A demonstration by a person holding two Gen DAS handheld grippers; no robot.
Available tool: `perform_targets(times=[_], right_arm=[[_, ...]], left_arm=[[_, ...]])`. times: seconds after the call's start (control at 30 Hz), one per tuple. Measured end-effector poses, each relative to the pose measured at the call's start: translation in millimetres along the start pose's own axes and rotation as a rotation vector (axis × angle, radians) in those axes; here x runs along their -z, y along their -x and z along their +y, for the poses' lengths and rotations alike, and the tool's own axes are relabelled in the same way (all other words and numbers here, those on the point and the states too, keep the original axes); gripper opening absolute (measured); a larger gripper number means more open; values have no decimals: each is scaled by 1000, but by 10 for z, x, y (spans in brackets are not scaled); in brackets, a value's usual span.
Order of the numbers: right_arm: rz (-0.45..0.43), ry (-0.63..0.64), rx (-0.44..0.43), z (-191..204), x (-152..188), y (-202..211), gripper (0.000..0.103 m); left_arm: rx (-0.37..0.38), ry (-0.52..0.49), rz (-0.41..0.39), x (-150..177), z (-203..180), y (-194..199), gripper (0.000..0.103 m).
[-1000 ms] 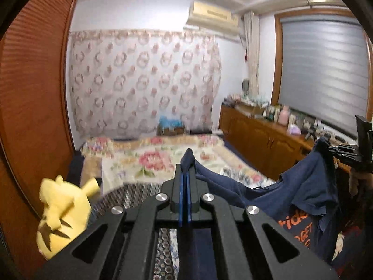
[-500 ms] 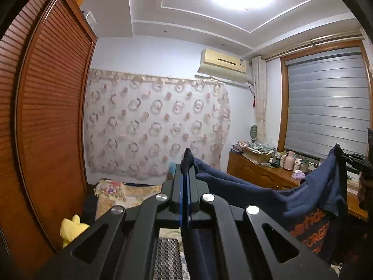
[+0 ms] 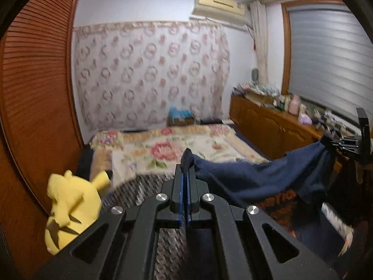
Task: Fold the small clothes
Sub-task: 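Lift the shirt with the left gripper while the right gripper grasps and lifts the hem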
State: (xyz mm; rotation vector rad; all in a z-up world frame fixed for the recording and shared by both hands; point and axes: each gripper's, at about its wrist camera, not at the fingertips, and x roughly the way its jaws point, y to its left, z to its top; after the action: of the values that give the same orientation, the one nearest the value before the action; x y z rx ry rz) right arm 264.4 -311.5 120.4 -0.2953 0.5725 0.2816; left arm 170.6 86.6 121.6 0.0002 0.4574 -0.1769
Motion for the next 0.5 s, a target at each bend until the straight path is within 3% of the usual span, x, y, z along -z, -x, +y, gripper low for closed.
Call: perform_targets(times=[0.17, 0.5], right_arm=[[-4, -11, -65, 94, 492, 122, 2], [-51, -84, -168, 100, 1332, 937, 2]], left_arm=[[36, -20, 2, 429, -190, 255, 0], [76, 32, 18, 1256, -232, 870, 0]])
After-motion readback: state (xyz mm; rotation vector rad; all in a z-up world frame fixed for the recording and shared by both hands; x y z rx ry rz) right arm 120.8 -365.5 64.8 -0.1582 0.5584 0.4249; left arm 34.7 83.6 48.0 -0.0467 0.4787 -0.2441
